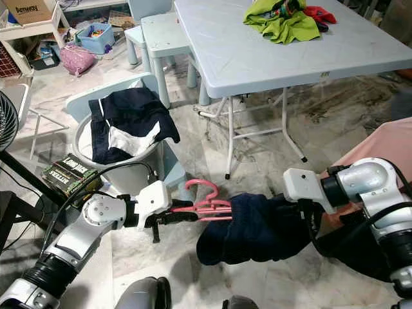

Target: Hang hanger

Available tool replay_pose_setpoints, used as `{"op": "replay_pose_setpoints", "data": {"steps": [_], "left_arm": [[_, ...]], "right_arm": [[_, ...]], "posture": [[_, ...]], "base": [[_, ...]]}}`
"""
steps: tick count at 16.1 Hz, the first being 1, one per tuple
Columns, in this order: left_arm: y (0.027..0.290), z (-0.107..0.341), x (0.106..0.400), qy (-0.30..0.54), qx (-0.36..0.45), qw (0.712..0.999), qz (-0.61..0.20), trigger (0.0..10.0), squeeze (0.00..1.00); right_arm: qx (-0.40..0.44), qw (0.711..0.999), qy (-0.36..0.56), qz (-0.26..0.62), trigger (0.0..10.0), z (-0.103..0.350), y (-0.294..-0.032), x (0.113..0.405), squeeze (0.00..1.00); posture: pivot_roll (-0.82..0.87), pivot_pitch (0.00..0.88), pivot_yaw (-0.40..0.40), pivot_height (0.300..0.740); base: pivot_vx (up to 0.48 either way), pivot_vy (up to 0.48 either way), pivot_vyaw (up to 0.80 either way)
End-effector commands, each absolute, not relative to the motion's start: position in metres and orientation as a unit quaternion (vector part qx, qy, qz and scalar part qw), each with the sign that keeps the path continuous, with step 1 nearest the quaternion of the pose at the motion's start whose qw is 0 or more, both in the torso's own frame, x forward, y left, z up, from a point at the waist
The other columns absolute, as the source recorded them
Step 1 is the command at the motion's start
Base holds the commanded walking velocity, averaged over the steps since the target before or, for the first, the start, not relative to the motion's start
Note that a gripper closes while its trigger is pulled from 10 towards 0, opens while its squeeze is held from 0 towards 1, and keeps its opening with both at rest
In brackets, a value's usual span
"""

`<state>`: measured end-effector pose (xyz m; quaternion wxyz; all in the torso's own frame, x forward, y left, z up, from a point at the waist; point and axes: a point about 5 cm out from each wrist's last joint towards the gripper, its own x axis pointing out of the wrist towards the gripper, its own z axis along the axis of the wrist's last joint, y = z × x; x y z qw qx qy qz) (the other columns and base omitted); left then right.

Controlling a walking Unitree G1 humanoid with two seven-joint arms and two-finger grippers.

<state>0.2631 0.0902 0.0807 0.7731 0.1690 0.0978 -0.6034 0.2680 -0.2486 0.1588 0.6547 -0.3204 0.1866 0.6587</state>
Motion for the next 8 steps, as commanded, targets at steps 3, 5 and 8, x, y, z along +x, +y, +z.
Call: {"op": "replay_pose_setpoints", "data": {"steps": [3, 5, 8], "left_arm": [[0.091, 0.082, 0.266, 0.097, 0.173, 0.773, -0.602, 0.0, 0.0], [0.088, 0.082, 0.265, 0.094, 0.163, 0.777, -0.601, 0.0, 0.0], [0.088, 0.091, 0.283, 0.045, 0.168, 0.83, -0.53, 0.0, 0.0]], "right_arm": [[-0.333, 0.648, 0.173, 0.663, 10.0, 0.162, -0.244, 0.269, 0.0], [-0.34, 0.66, 0.159, 0.651, 10.0, 0.163, -0.241, 0.273, 0.0], [-0.317, 0.666, 0.167, 0.654, 10.0, 0.162, -0.238, 0.273, 0.0]], "posture": [[-0.06, 0.079, 0.046, 0.74], [-0.06, 0.078, 0.046, 0.74], [-0.06, 0.074, 0.045, 0.74]], "base": [[0.0, 0.0, 0.0], [0.0, 0.0, 0.0], [0.0, 0.0, 0.0]]}}
